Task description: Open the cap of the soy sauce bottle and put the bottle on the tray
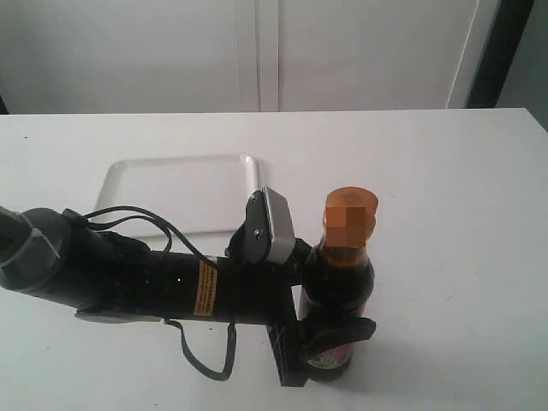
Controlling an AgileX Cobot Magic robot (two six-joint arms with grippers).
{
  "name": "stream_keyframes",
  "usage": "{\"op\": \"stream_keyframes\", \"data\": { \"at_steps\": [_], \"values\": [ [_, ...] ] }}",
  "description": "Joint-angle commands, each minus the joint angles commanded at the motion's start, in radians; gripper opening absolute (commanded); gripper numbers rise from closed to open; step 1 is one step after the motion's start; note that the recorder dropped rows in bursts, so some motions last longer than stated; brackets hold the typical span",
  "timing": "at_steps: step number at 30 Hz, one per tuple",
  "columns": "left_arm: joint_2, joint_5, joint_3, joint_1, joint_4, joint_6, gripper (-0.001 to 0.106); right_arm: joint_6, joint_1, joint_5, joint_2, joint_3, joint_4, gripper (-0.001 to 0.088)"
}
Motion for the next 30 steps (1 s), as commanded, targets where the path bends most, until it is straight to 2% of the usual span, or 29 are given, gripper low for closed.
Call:
{"op": "stream_keyframes", "data": {
  "at_steps": [7,14,18,20,26,30],
  "values": [
    [0.000,0.000,0.000,0.000,-0.002,0.000,0.000,0.263,0.000,-0.145,0.000,0.000,0.013,0.0000],
    [0.000,-0.002,0.000,0.000,-0.052,0.014,0.000,0.279,0.000,-0.182,0.000,0.000,0.007,0.0000],
    [-0.006,0.002,0.000,0.000,-0.088,0.039,0.000,0.217,0.000,-0.098,0.000,-0.027,0.004,0.0000],
    [-0.011,0.010,0.000,0.000,-0.122,0.048,0.000,0.193,0.000,-0.085,0.043,-0.048,0.004,0.0000],
    [-0.032,0.046,0.000,0.000,-0.202,0.089,0.000,0.059,0.000,-0.150,0.258,-0.152,0.004,0.0000],
    [-0.034,0.072,0.000,0.000,-0.223,0.089,0.000,-0.103,0.000,-0.203,0.416,-0.249,0.004,0.0000]
  ]
}}
